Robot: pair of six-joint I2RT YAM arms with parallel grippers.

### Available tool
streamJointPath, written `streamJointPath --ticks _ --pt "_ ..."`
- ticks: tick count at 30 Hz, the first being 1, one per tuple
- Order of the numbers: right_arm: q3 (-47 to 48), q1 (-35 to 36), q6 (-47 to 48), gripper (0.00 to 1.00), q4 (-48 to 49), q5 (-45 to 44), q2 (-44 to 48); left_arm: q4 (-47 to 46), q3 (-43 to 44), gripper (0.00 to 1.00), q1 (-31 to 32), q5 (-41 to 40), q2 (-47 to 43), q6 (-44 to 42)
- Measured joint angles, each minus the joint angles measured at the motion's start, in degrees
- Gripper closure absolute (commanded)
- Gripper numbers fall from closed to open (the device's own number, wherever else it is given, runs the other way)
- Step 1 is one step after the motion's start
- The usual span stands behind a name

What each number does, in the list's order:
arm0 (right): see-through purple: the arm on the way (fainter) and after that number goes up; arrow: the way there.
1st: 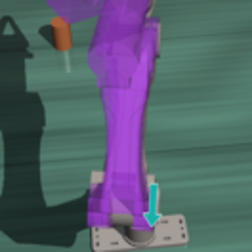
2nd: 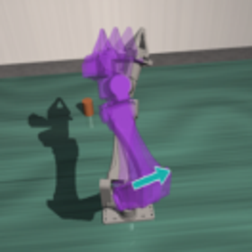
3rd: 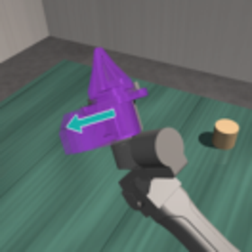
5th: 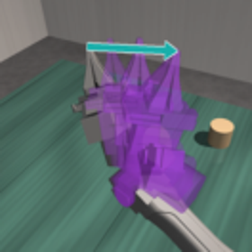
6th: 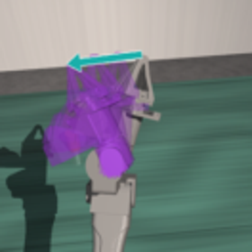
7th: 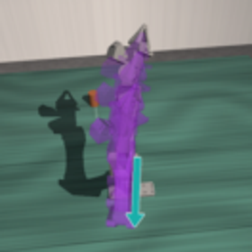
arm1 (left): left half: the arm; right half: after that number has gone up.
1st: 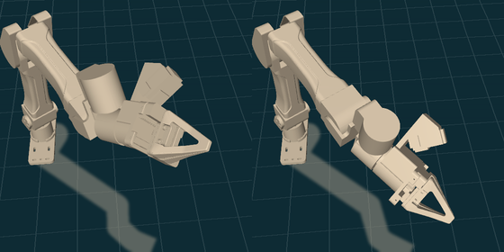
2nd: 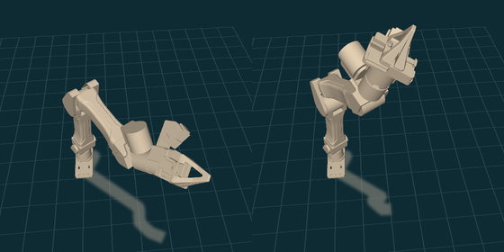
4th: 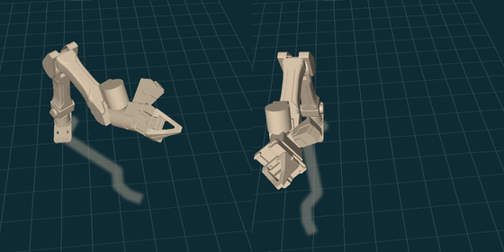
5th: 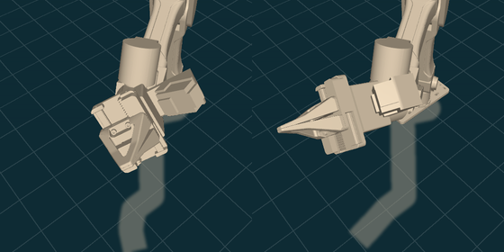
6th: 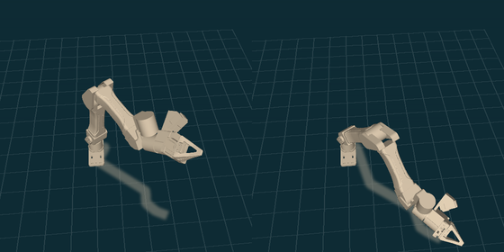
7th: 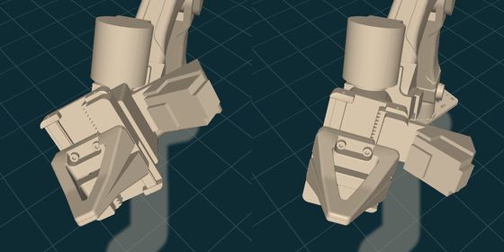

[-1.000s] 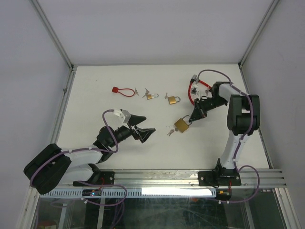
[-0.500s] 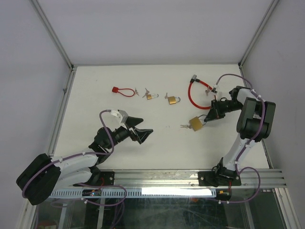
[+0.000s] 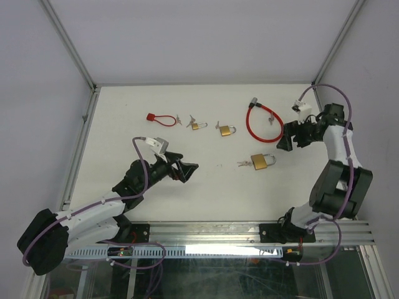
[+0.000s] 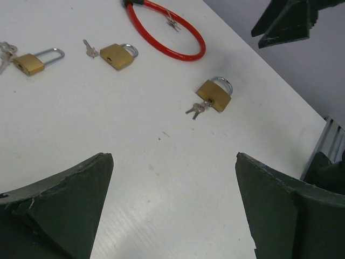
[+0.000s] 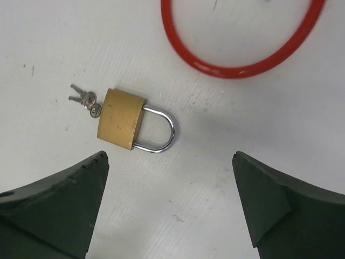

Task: Lock with the key
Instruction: Place the lock at the center of the board, then reset both arms

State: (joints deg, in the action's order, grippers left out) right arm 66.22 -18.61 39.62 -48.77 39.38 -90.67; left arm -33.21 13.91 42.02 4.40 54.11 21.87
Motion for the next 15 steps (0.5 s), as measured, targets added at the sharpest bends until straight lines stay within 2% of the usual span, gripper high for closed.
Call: streamJointPath --ticks 4,8,10,15 --pt "-3.04 -0.15 0.07 0.0 7.28 -1.14 14.73 8.61 6.32 0.01 -0.02 -3.13 -2.19 -0.87" --pt "-5.14 -0.17 -7.98 0.0 16.06 -1.9 28.81 14.93 13.25 0.01 -0.52 -5.2 -4.57 -2.01" --pt "-3.41 -0.22 -12.33 0.0 18.03 -0.7 32.22 18.45 17.2 0.01 -0.9 -6.05 -5.33 -2.6" --pt "5.46 -0.22 -21.2 0.0 19.52 5.09 32.17 27.04 30.95 0.01 -1.25 -7.96 -5.79 -5.73"
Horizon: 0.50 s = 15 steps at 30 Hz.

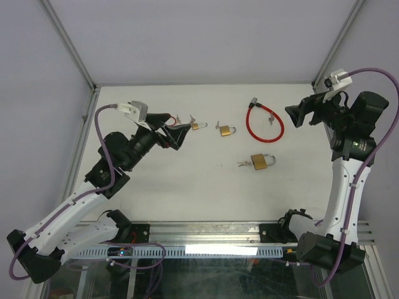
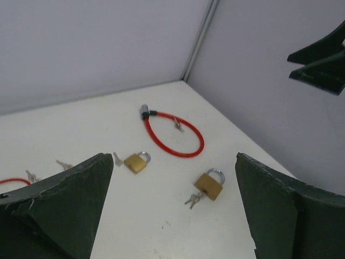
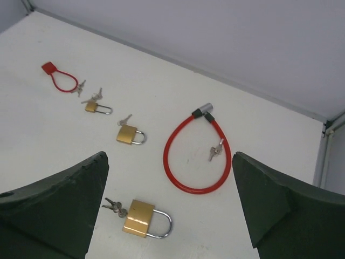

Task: Lock with the key
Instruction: Reset both arms

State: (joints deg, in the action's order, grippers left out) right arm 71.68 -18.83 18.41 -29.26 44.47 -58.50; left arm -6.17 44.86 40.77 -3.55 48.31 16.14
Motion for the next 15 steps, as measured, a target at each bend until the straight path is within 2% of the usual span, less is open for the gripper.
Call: streamJointPath --ticks 6,10,15 --pt "5.22 0.0 -9.84 0.0 -1.14 2.38 -0.28 6.27 10.64 0.01 0.0 0.7 -1.57 -2.19" --pt "7.1 0.0 -17.55 0.0 -1.79 -1.46 0.02 9.46 11.82 0.01 0.0 1.38 -4.2 -2.54" --pt "8.39 -0.02 -21.86 0.0 -2.43 -3.43 0.48 12.44 12.44 0.01 0.0 2.16 -5.99 -3.23"
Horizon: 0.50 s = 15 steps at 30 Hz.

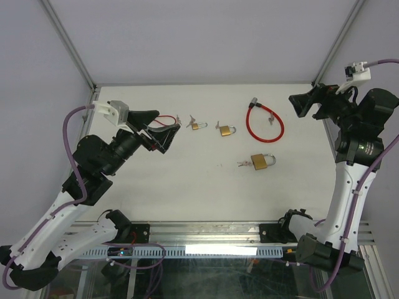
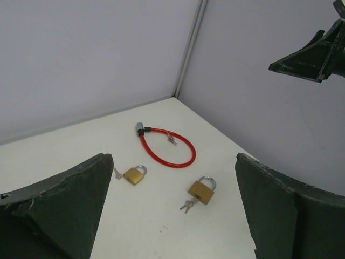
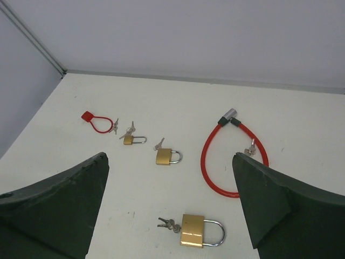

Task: Lock with the key
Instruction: Reset both arms

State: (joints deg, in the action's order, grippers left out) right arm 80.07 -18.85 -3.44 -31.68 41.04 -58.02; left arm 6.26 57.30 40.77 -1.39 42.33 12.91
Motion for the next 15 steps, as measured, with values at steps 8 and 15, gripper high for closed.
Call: streamJointPath --ticks 8,15 --pt "-0.33 0.0 -1.95 0.0 0.13 2.16 0.87 2.91 0.42 0.01 0.0 0.0 -1.2 -0.72" --pt "-1.79 -0.09 -3.06 0.0 0.59 4.17 2.05 4.04 0.35 0.01 0.0 0.0 -3.96 -1.38"
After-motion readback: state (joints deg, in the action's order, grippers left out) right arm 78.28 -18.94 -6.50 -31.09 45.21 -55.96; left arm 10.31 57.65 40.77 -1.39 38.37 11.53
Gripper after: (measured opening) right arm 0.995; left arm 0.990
